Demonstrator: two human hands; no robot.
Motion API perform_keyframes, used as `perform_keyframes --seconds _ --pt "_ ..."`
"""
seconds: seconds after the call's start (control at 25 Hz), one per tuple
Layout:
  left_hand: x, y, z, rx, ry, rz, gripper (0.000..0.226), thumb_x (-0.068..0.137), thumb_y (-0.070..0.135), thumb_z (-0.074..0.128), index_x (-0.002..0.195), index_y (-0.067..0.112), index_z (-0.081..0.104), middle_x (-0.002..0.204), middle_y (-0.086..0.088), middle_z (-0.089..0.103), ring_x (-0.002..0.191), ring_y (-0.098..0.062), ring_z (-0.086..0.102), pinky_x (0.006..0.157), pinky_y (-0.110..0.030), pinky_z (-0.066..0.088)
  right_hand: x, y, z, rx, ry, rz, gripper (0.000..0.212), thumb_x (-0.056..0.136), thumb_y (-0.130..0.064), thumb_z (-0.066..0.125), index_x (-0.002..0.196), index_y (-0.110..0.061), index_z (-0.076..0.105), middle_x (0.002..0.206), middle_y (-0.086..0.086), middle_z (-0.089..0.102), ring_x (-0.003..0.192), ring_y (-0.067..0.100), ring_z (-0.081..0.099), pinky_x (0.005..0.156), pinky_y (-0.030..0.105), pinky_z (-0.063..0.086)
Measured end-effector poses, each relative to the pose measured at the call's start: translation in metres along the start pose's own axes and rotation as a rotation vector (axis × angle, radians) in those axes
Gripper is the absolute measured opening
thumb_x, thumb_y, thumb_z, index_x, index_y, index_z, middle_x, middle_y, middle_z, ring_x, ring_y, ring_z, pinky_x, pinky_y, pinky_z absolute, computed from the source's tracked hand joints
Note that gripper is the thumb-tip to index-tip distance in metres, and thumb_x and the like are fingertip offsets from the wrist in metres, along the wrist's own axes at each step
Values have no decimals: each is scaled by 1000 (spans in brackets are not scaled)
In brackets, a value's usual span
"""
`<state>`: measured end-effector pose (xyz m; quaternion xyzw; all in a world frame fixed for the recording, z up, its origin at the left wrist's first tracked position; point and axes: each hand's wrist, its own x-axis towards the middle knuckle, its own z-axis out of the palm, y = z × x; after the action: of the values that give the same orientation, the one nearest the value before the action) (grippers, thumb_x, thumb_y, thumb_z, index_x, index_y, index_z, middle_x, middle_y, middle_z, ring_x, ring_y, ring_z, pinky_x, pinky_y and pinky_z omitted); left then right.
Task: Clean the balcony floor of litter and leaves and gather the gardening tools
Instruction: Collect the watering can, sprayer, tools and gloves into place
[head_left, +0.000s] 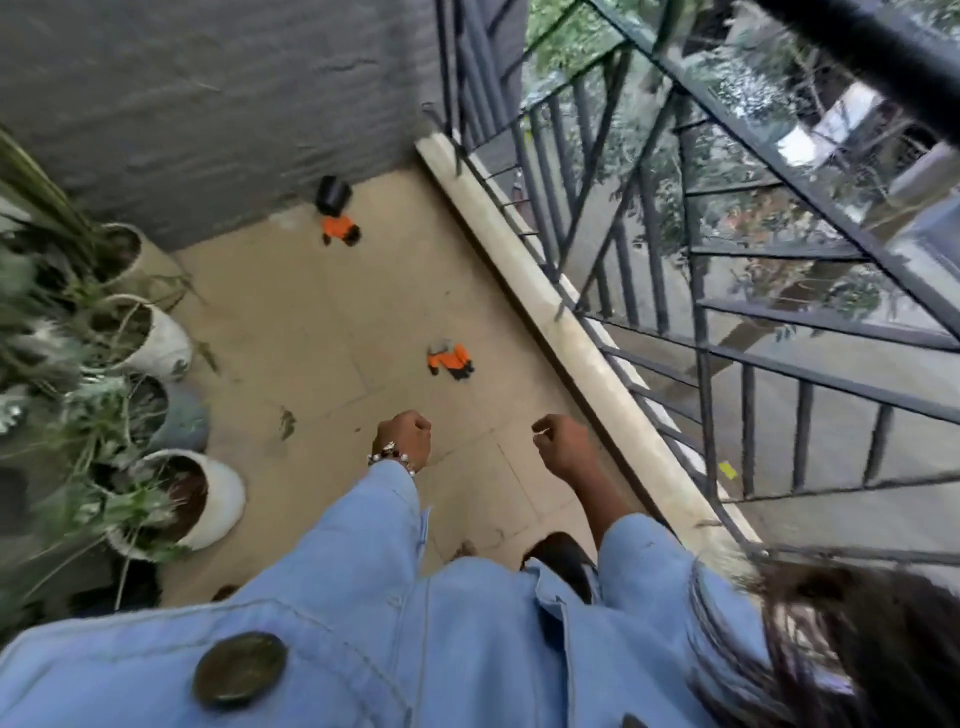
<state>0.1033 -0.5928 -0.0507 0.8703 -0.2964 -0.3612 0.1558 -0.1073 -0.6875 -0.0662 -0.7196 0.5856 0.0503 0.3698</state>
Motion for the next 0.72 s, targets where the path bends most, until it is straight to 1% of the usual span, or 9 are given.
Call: perform_keyframes --seconds 0.12,0.16,0.28,0.36,0.44,0.56,0.64,0.72 --pt "28 -12 -16 -79 32 -77 24 92 11 51 107 12 69 109 -18 68 97 -35 64 76 -26 48 37 -41 0 -14 -39 -55 22 90 -21 57 109 -19 67 110 7 67 107 28 59 86 35 48" --pt "36 -11 -20 -110 37 -99 24 92 11 51 107 12 69 109 -17 68 98 -34 64 76 -25 48 50 -52 -1 -9 -37 -71 23 90 -21 57 110 -19 67 110 7 67 107 28 59 85 33 48" --pt "82 -10 -31 -128 34 -137 22 92 12 53 107 13 69 109 -15 68 101 -33 63 87 -31 51 108 -83 0 -17 -79 -82 24 90 -21 57 111 -18 67 113 7 67 109 27 59 85 31 47" --pt "127 -6 -42 -126 34 -167 21 91 13 54 106 14 68 109 -15 69 101 -32 63 89 -32 51 157 -102 -1 10 -93 -60 24 90 -20 57 111 -18 68 112 6 68 109 27 59 85 32 47" --pt "172 3 -55 -131 32 -190 20 92 12 53 106 12 68 106 -14 71 100 -32 64 87 -30 50 204 -117 -1 25 -115 -39 24 89 -20 56 110 -18 68 110 5 68 108 27 59 84 32 47" --pt "240 17 -68 -136 17 -224 21 92 11 53 107 11 68 103 -14 71 99 -31 64 85 -27 48 272 -131 3 -4 -195 25 23 90 -22 57 111 -19 67 107 6 69 107 26 60 83 31 47" --pt "295 19 -66 -139 4 -246 19 92 11 54 106 12 68 101 -14 71 95 -31 65 82 -27 49 326 -135 14 -12 -247 71 23 90 -22 58 110 -17 67 105 8 70 104 27 61 84 33 49" --pt "354 12 -53 -137 4 -256 19 92 11 54 103 15 68 97 -14 71 90 -30 65 78 -27 50 384 -134 34 0 -240 106 24 88 -17 60 109 -11 67 101 12 70 99 32 63 83 33 49"
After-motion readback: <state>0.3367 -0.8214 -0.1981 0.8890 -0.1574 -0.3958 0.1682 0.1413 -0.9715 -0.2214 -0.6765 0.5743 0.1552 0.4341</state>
